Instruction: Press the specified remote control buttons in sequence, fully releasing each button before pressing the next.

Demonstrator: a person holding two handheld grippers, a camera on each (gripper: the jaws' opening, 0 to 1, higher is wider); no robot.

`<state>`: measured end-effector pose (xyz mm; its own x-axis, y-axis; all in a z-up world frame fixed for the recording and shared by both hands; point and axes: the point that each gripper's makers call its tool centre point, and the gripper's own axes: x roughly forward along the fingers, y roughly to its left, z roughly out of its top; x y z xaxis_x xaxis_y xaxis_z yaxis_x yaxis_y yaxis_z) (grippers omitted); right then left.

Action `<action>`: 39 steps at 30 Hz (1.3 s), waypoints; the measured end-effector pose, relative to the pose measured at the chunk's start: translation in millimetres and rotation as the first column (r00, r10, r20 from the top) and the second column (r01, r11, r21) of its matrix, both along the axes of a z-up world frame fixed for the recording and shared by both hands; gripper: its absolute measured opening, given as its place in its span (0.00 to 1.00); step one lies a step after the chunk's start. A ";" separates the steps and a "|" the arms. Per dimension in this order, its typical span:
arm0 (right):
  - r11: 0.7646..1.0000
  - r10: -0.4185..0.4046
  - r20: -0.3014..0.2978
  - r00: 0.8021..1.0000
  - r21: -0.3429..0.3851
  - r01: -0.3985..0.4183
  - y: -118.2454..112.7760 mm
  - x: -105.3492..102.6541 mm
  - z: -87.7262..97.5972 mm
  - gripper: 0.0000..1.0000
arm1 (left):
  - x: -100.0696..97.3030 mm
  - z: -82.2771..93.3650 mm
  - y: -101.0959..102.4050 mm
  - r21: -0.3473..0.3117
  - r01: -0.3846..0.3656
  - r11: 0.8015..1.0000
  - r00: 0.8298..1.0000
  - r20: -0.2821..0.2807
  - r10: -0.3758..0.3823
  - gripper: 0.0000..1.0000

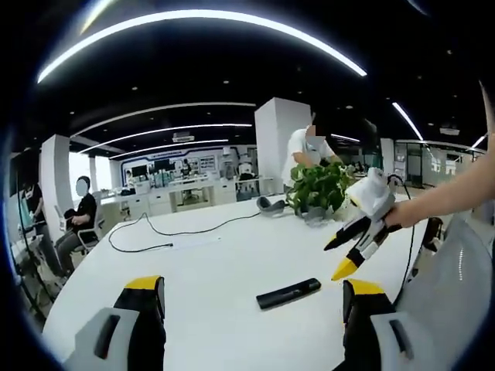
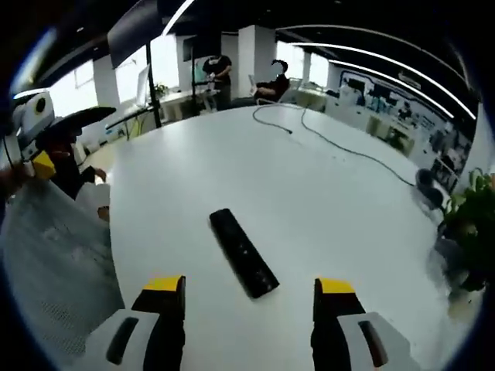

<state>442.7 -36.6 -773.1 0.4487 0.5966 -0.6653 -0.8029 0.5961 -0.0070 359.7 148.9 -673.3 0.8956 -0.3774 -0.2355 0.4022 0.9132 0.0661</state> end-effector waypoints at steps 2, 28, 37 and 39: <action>0.998 -0.039 0.035 0.999 0.040 0.037 -0.8 -2.1 12.6 0.73 | 0.3 0.5 0.7 -0.001 -0.002 1.000 1.000 0.002 0.002 1.00; 0.958 -0.241 0.190 0.952 0.203 0.202 -33.7 -46.5 83.8 0.99 | -3.9 1.0 -8.1 -0.013 0.049 0.999 0.999 0.004 -0.048 1.00; 0.953 -0.269 0.252 0.930 0.212 0.218 -55.4 -62.2 96.4 0.99 | -4.1 1.9 -7.8 -0.019 0.044 0.999 0.999 0.003 -0.044 1.00; 0.955 -0.265 0.256 0.930 0.203 0.216 -58.2 -64.5 94.3 0.99 | -4.0 1.5 -7.2 -0.019 0.041 0.999 0.999 0.002 -0.041 1.00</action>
<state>378.2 -94.8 -678.8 0.7448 0.5394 -0.3928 -0.6152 0.7830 -0.0915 355.7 141.7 -671.8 0.8795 -0.4183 -0.2269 0.4393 0.8970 0.0493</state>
